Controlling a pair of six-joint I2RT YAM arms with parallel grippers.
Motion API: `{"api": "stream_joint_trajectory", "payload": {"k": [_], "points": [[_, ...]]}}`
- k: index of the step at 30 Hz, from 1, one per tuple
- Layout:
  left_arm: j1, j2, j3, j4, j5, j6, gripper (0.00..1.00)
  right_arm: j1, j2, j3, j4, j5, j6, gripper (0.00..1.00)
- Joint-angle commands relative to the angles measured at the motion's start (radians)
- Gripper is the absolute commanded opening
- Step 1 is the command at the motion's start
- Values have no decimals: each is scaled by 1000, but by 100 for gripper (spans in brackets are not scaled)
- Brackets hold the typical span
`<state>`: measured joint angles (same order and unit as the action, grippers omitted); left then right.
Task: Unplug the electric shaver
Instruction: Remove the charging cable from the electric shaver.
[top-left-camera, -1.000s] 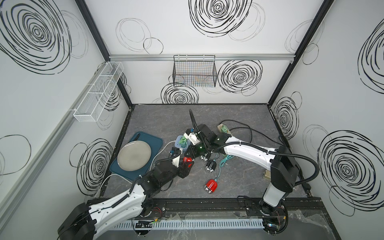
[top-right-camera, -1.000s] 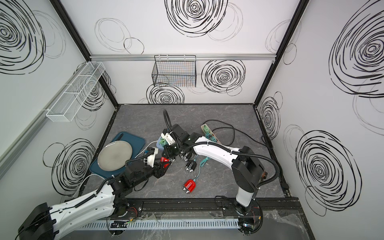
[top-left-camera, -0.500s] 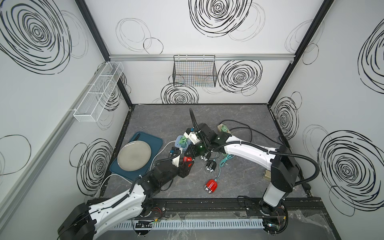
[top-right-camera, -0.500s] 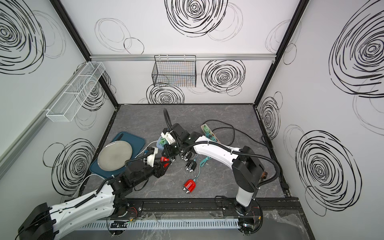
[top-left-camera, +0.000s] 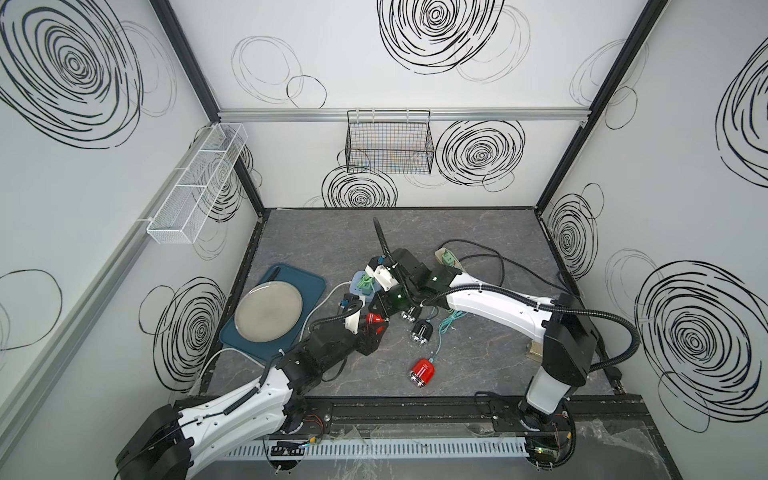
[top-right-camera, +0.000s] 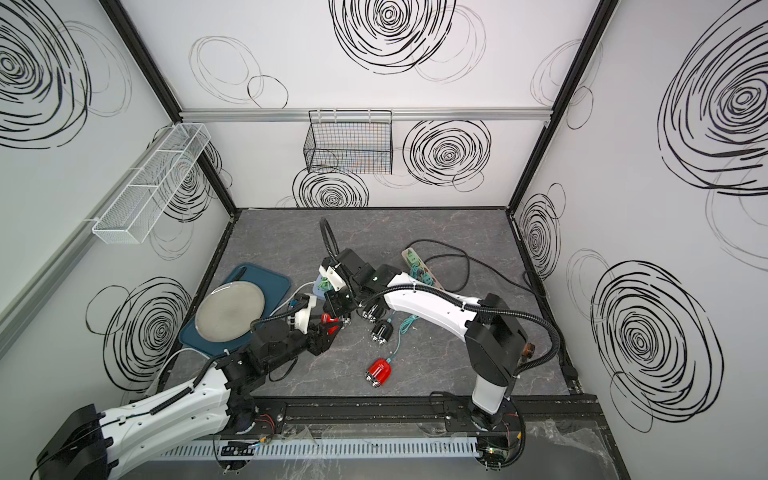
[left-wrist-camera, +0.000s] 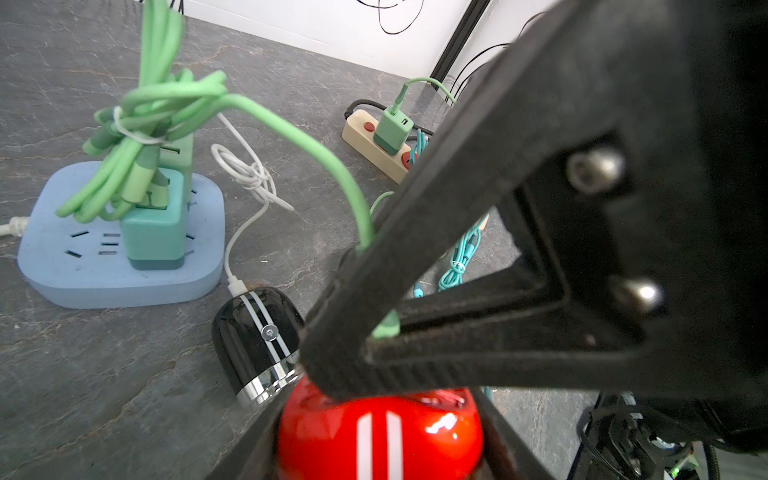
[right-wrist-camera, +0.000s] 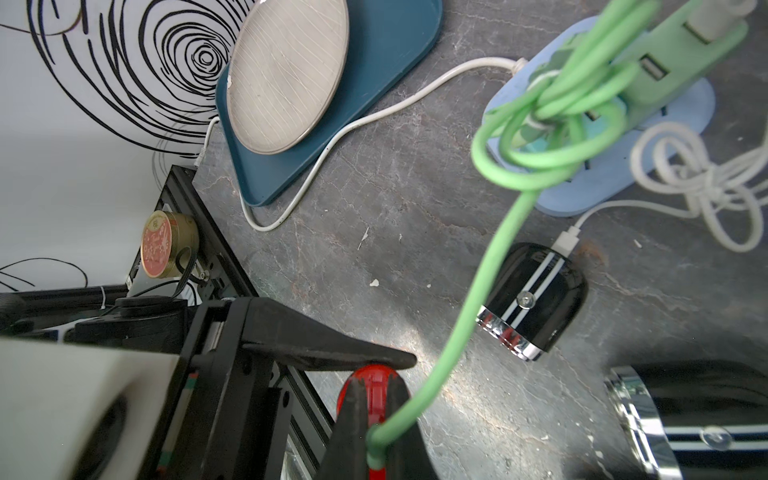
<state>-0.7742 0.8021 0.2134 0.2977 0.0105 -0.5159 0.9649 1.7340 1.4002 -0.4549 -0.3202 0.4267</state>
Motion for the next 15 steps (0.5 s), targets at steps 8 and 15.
{"api": "stream_joint_trajectory", "payload": {"k": [8,15], "points": [[-11,24,-31,-179,16,10,38,-70,-52,44,131,-67,27,0],[-11,25,-32,-175,16,10,38,-37,-46,80,44,114,-36,0]]}}
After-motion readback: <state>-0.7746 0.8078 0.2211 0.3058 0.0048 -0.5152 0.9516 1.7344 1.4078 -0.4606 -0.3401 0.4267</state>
